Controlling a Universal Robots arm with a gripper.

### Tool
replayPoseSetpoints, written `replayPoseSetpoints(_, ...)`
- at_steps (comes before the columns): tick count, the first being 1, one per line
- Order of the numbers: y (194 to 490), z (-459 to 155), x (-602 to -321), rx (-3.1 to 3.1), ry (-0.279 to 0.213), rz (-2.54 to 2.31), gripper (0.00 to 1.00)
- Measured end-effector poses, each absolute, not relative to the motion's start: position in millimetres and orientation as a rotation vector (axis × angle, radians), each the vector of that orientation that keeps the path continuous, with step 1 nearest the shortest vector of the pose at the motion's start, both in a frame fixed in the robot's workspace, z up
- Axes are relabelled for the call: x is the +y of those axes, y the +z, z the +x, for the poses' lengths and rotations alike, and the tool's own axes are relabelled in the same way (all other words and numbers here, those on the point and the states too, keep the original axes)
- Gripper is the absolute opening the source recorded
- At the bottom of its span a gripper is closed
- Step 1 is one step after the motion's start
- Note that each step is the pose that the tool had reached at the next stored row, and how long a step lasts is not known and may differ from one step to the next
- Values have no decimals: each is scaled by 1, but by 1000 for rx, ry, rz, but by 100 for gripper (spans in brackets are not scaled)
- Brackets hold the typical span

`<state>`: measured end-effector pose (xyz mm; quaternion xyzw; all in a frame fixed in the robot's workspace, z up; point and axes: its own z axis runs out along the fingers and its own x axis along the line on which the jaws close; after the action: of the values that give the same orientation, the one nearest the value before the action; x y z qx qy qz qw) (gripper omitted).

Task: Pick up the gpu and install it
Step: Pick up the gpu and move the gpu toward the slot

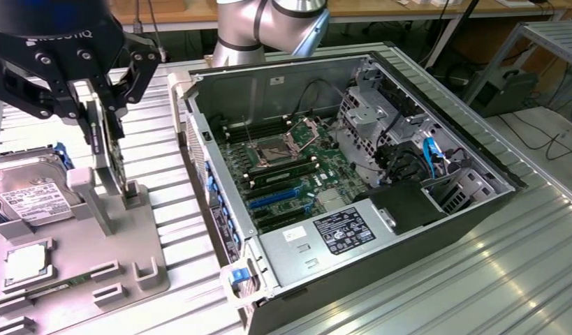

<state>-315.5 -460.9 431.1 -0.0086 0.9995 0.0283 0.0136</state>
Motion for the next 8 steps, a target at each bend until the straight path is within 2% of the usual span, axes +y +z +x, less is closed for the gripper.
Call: replayPoseSetpoints(8,431,-308,-461,3113,88,-27,28)
